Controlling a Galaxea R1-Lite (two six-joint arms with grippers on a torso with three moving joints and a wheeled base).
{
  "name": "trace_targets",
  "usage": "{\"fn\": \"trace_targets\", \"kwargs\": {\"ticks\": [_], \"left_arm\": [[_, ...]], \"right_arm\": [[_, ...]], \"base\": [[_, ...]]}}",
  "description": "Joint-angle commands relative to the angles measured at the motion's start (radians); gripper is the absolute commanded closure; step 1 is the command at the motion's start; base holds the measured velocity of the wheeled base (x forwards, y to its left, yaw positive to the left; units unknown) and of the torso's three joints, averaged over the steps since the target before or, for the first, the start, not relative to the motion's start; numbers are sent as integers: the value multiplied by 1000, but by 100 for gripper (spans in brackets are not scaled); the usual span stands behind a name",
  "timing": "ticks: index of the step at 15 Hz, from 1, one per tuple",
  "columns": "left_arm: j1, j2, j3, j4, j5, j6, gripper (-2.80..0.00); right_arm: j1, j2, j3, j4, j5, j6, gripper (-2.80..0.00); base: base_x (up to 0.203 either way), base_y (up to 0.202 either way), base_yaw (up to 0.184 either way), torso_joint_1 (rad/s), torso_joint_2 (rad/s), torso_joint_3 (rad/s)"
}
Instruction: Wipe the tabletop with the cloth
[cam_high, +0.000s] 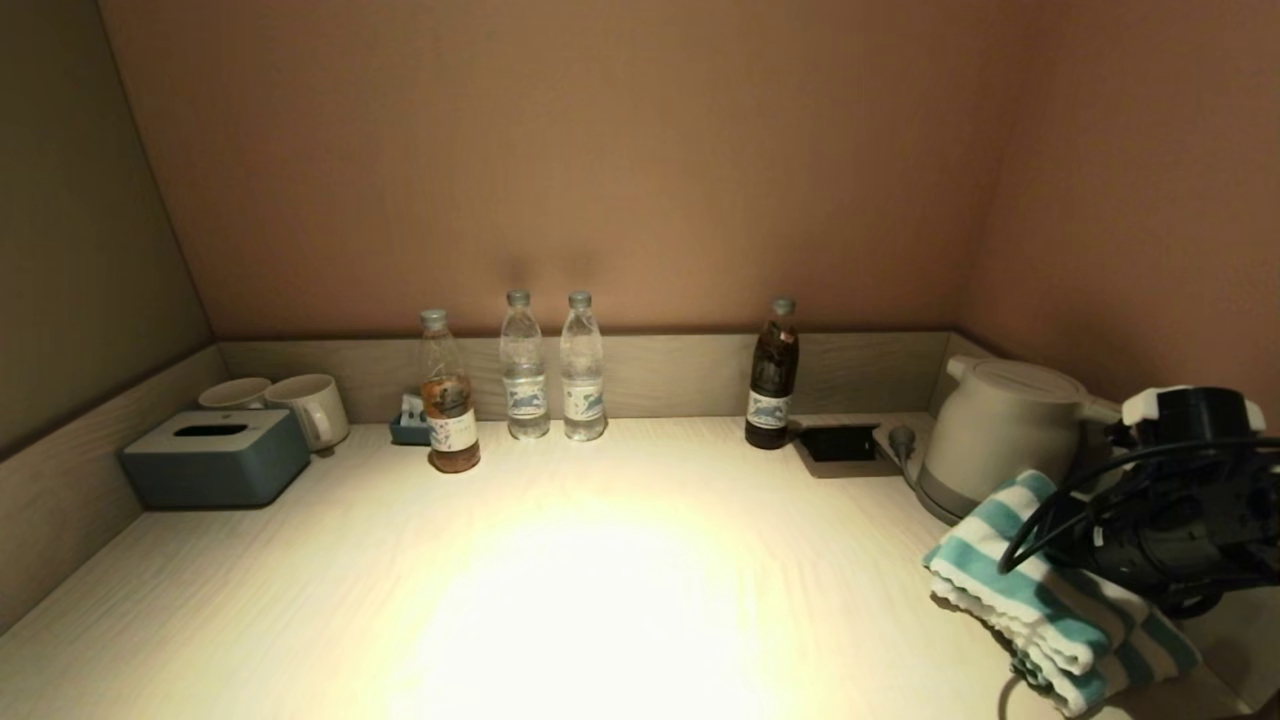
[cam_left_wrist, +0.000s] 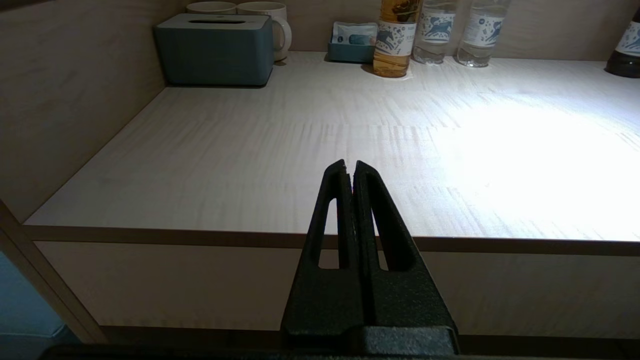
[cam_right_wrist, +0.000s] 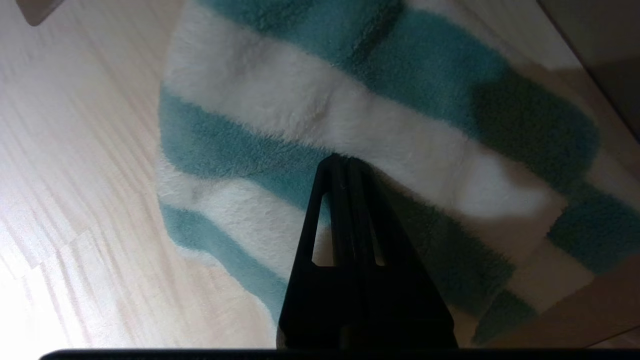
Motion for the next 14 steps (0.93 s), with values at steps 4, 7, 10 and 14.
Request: {"fn": "trace_targets", "kwargs": {"ticks": [4,7,10,14], "left_arm": [[1,2,0,0,0,-1,0],[1,2,0,0,0,-1,0],[1,2,0,0,0,-1,0],[1,2,0,0,0,-1,0]], "right_arm": [[-18,46,9,0,14,-1,0],[-18,60,9,0,12,-2,0],[-20,54,12,0,14,-1,0],[-18,-55,33,0,26,-4,0]], "base": [[0,0,0,0,0,0],[0,0,0,0,0,0],[0,0,0,0,0,0],[0,0,0,0,0,0]]}}
